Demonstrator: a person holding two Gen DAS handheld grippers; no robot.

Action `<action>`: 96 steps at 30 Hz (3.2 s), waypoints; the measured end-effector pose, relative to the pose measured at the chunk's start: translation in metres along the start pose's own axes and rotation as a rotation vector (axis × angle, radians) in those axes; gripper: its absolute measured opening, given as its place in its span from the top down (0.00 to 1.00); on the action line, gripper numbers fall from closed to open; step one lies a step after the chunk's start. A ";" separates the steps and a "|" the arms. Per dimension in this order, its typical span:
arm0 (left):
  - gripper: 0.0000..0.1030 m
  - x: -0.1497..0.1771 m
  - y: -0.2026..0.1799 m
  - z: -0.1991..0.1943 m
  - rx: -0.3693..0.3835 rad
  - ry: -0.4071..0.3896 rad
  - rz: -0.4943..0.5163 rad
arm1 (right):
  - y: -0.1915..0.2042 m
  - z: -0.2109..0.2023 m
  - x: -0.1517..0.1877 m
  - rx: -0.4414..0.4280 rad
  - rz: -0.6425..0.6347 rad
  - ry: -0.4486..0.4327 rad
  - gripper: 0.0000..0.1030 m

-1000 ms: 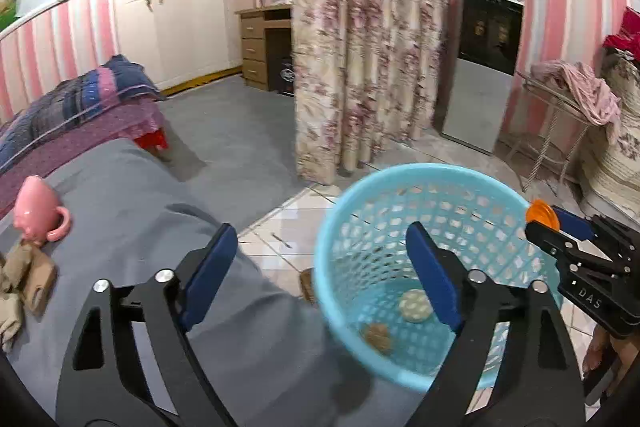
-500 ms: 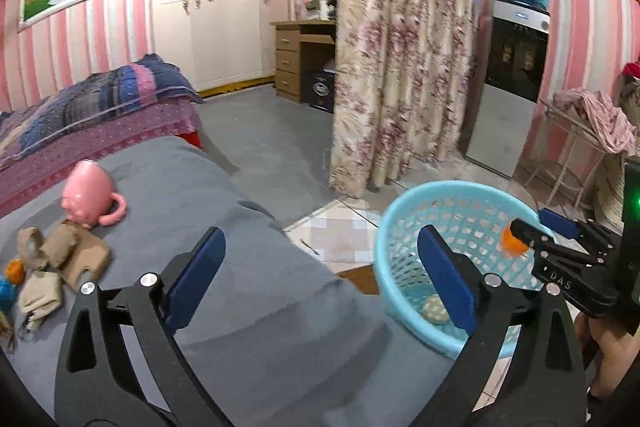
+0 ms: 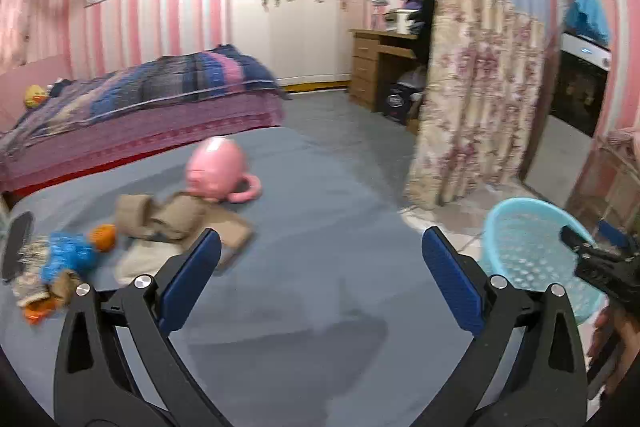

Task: Collect trash
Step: 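Move both tools back over the table toward the remaining trash, then grasp the brown crumpled paper with the left tool while the right tool grasps the beige cloth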

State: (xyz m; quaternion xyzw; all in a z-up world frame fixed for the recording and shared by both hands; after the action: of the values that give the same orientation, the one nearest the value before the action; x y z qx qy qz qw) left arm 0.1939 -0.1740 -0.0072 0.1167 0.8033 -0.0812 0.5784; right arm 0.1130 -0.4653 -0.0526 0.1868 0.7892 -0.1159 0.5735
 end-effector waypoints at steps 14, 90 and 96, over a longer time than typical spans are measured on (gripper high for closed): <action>0.06 0.000 0.129 -0.014 -0.204 0.013 -0.050 | 0.151 0.002 -0.025 -0.220 -0.103 -0.025 0.04; 0.54 0.097 0.267 0.019 -0.259 0.283 -0.270 | 0.297 0.030 0.024 -0.432 -0.175 0.113 0.04; 0.59 0.079 0.254 0.008 -0.235 0.246 -0.209 | 0.302 0.026 0.024 -0.451 -0.178 0.108 0.04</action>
State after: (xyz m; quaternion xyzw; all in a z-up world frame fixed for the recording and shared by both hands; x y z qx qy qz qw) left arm 0.2488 0.0755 -0.0835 -0.0266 0.8796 -0.0314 0.4739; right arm 0.2576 -0.1991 -0.0742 -0.0104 0.8380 0.0231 0.5451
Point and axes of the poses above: each gripper's, at about its wrist camera, not at the fingertips, and z roughly the way its jaws point, y to its left, x to its underside, the point moved 6 cm from there along z, roughly the way its jaws point, and after that the axes turned 12 degrees about -y, right-handed, at the moved point
